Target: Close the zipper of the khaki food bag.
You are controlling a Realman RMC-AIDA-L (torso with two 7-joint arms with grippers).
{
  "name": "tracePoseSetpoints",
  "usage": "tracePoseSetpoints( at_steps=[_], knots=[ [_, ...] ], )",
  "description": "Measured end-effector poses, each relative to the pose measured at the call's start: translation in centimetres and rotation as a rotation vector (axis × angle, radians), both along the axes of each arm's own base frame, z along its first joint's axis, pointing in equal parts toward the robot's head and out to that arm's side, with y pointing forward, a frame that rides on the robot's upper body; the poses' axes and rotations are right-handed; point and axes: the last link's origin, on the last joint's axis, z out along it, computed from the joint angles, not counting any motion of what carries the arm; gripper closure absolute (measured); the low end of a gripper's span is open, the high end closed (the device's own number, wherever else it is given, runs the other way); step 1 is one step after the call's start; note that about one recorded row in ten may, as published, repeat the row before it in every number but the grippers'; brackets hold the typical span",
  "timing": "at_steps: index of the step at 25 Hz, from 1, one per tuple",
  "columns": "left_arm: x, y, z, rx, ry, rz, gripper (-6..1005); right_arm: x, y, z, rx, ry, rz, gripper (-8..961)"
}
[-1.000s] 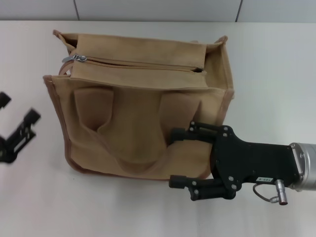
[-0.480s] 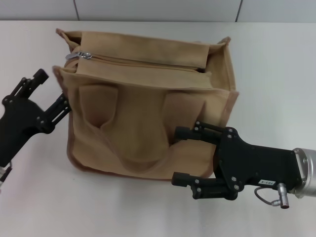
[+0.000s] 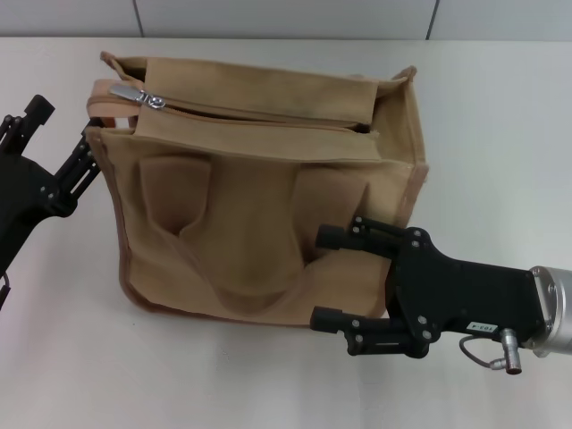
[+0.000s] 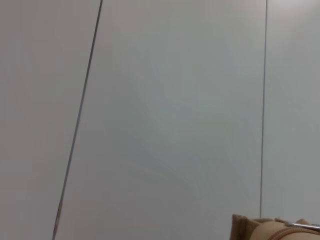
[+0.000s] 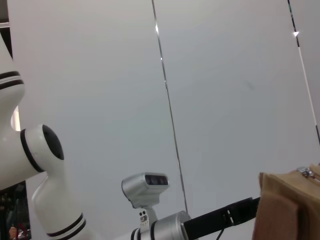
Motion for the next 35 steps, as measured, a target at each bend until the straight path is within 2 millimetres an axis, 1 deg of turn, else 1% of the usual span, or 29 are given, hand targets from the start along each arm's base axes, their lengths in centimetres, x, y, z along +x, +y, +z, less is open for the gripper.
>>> tracePoseSetpoints(
  at_steps=[4, 5, 9, 16, 19, 26, 28, 32, 35],
  knots=[
    [0.1, -0.3, 0.0, 0.002, -0.013, -0.008, 226, 0.0, 0.1, 0.0, 0.006, 0.004, -0.006, 163],
    [0.5, -0.9, 0.2, 0.014, -0.030, -0.042, 226, 0.0, 0.1, 0.0, 0.007, 0.006, -0.008, 163],
    [1.0, -1.4, 0.5, 0.028, -0.047, -0.089, 230, 0.0, 0.2, 0.0, 0.007, 0.004, -0.012, 166],
    [0.6, -0.3, 0.0, 0.001, -0.019, -0.040, 236, 0.0, 0.3, -0.1, 0.010, 0.000, -0.017, 170],
    [0.6, 0.0, -0.3, -0.031, 0.004, -0.044, 239, 0.0, 0.4, -0.1, 0.011, 0.000, -0.017, 172],
    [-0.3, -0.8, 0.5, -0.045, 0.071, -0.059, 245, 0.1, 0.5, -0.2, 0.014, -0.011, -0.029, 176],
    [-0.7, -1.4, 1.0, -0.044, 0.103, -0.068, 247, 0.1, 0.5, -0.2, 0.015, -0.012, -0.030, 178],
    [-0.9, -1.2, 1.1, -0.037, 0.134, -0.066, 250, 0.0, 0.8, -0.3, 0.022, -0.015, -0.032, 180],
    [-0.5, -0.9, 0.5, -0.012, 0.180, -0.084, 253, -0.2, 0.9, -0.4, 0.019, -0.015, -0.031, 182]
  ],
)
